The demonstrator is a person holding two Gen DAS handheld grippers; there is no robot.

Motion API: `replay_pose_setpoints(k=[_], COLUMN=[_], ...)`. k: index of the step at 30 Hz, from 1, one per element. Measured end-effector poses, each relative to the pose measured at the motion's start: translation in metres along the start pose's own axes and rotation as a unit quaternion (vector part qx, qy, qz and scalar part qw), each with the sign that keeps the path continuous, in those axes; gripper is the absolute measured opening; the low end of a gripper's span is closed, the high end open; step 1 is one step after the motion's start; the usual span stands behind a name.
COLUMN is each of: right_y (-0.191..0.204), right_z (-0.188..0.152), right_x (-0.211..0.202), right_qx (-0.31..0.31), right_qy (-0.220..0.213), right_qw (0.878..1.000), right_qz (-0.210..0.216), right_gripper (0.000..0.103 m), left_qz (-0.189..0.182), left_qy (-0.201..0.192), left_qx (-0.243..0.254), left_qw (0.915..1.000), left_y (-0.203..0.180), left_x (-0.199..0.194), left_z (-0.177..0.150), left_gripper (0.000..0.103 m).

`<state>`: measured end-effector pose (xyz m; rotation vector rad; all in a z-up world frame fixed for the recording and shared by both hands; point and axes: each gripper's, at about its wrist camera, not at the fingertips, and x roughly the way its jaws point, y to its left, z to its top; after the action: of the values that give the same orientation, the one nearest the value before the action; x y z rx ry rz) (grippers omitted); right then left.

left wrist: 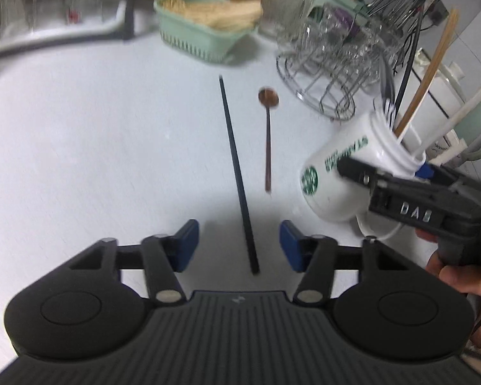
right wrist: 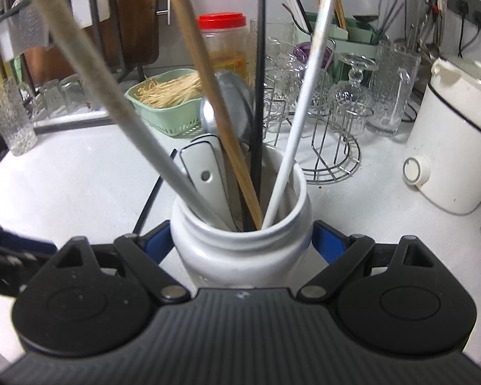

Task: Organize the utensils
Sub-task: 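Move the left tool to the black chopstick and close on it, then lift the black chopstick off the counter with the left tool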

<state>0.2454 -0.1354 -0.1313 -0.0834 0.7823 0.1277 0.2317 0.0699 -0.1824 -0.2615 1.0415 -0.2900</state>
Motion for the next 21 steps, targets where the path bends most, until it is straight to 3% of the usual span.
replay_pose_setpoints(k=[7, 13, 16, 21], right_y=[0.001, 0.0, -0.001, -0.002], right_z=[0.003, 0.005, 0.006, 0.005], right_x=[0.0, 0.001, 0.001, 0.001], right_qx=[0.0, -0.004, -0.007, -0.011], right_qy=[0.01, 0.013, 0.017, 0.016], right_qw=[1.0, 1.0, 1.0, 1.0], right_qz=[0.001, 0.004, 0.007, 0.011], right_gripper=[0.091, 0.091, 0.091, 0.091], left_qz=[0.009, 0.043, 0.063, 0.08], left_qy=[-0.003, -0.01, -0.006, 0.002], left_qx=[0.014, 0.058, 0.076, 0.054], left_qw=[0.9999, 0.9974, 0.9951, 0.9953], left_y=[-0.018, -0.038, -0.048, -0.05], left_x=[0.02, 0.034, 0.036, 0.036], left_z=[-0.017, -0.023, -0.023, -0.022], left_gripper=[0.026, 0.014, 0.014, 0.008])
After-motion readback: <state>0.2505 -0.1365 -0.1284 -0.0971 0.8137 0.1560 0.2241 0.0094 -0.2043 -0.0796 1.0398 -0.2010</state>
